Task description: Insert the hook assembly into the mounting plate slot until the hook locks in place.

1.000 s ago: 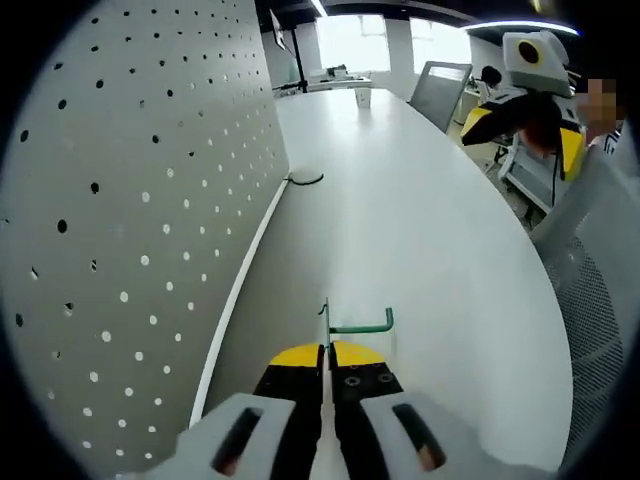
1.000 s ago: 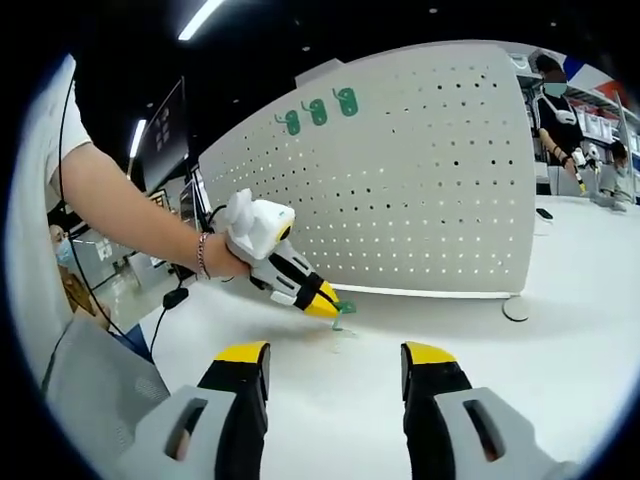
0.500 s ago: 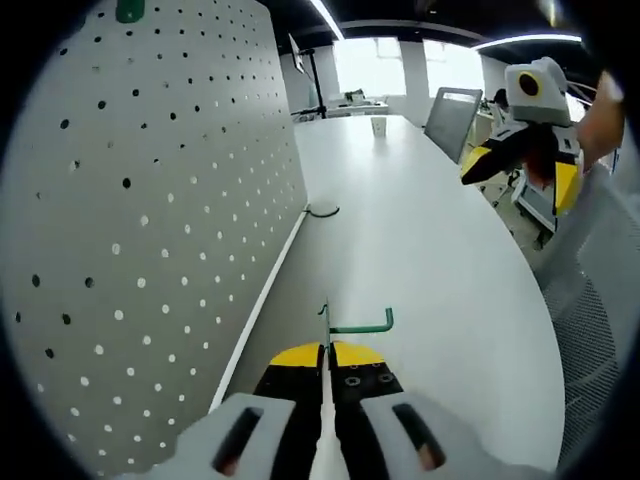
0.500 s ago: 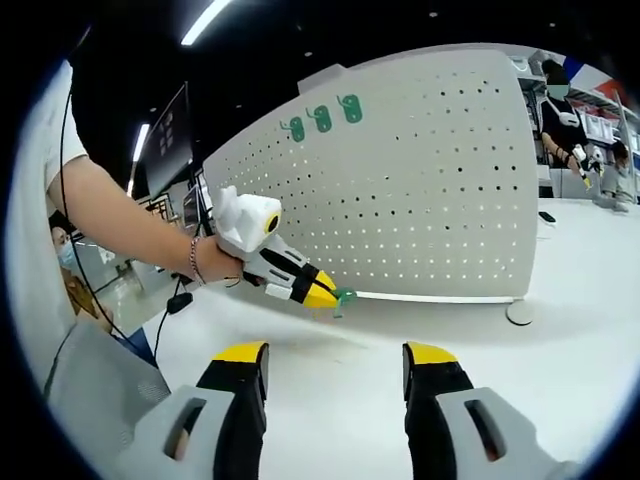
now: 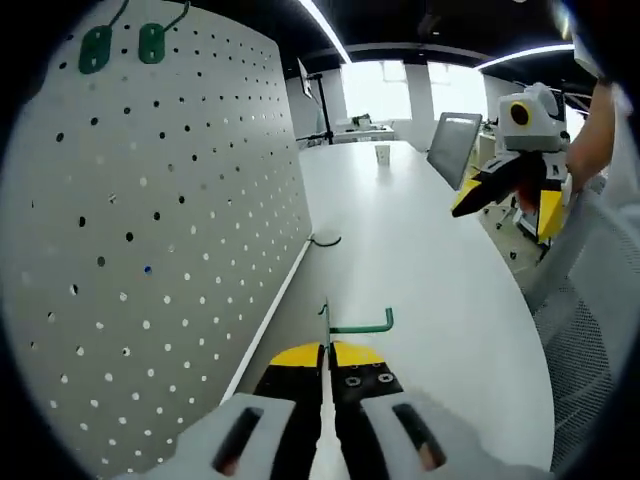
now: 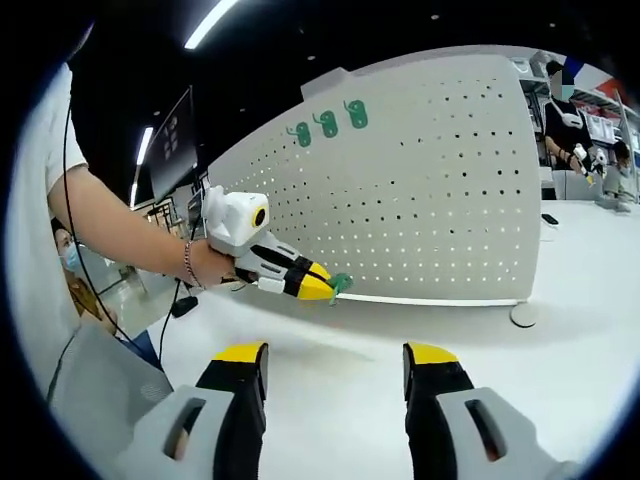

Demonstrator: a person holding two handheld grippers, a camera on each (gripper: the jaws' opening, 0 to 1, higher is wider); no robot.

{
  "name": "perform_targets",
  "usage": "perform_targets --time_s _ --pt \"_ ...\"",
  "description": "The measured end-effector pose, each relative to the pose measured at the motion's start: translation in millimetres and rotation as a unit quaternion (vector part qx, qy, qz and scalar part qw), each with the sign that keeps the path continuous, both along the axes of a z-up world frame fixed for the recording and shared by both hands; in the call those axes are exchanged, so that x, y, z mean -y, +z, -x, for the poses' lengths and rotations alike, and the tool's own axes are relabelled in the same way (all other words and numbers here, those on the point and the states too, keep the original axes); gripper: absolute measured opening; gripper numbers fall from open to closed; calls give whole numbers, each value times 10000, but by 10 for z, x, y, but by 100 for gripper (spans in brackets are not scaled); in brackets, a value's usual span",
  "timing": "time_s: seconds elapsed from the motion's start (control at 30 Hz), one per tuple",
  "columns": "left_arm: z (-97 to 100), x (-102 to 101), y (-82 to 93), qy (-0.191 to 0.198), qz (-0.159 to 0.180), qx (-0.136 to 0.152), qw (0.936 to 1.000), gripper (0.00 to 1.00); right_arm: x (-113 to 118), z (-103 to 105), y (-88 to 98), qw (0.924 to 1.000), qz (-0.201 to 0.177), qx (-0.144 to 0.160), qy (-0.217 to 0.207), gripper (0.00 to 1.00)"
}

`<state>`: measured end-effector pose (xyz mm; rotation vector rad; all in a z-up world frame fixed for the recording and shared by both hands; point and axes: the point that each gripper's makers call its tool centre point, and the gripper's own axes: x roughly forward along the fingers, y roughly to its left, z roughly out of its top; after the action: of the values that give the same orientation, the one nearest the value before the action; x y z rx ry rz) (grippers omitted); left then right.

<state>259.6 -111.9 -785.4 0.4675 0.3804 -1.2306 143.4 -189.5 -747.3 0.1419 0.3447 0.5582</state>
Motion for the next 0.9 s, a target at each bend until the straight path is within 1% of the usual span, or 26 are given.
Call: perform_targets --time_s 0.17,0.27,0.3,0.43,0.53,0.6,0.9 --pt "24 -16 117 97 209 79 9997 1 14 6 17 10000 -5 40 1 52" --pt "56 -24 167 174 332 56 9993 1 10 16 22 10000 -16 51 11 52" --pt "67 -25 181 227 395 4 9990 1 9 20 20 10000 -19 52 17 52" --pt "97 -37 233 341 534 -9 9980 1 -5 41 20 10000 -28 49 42 52" --pt "147 -59 293 390 615 33 9973 2 -11 46 21 9999 -33 68 66 52" --pt "154 -86 335 471 701 64 9964 2 -17 47 32 9999 -43 78 73 52" --pt "224 -119 503 612 947 150 9935 1 -29 39 72 9998 -85 158 103 52"
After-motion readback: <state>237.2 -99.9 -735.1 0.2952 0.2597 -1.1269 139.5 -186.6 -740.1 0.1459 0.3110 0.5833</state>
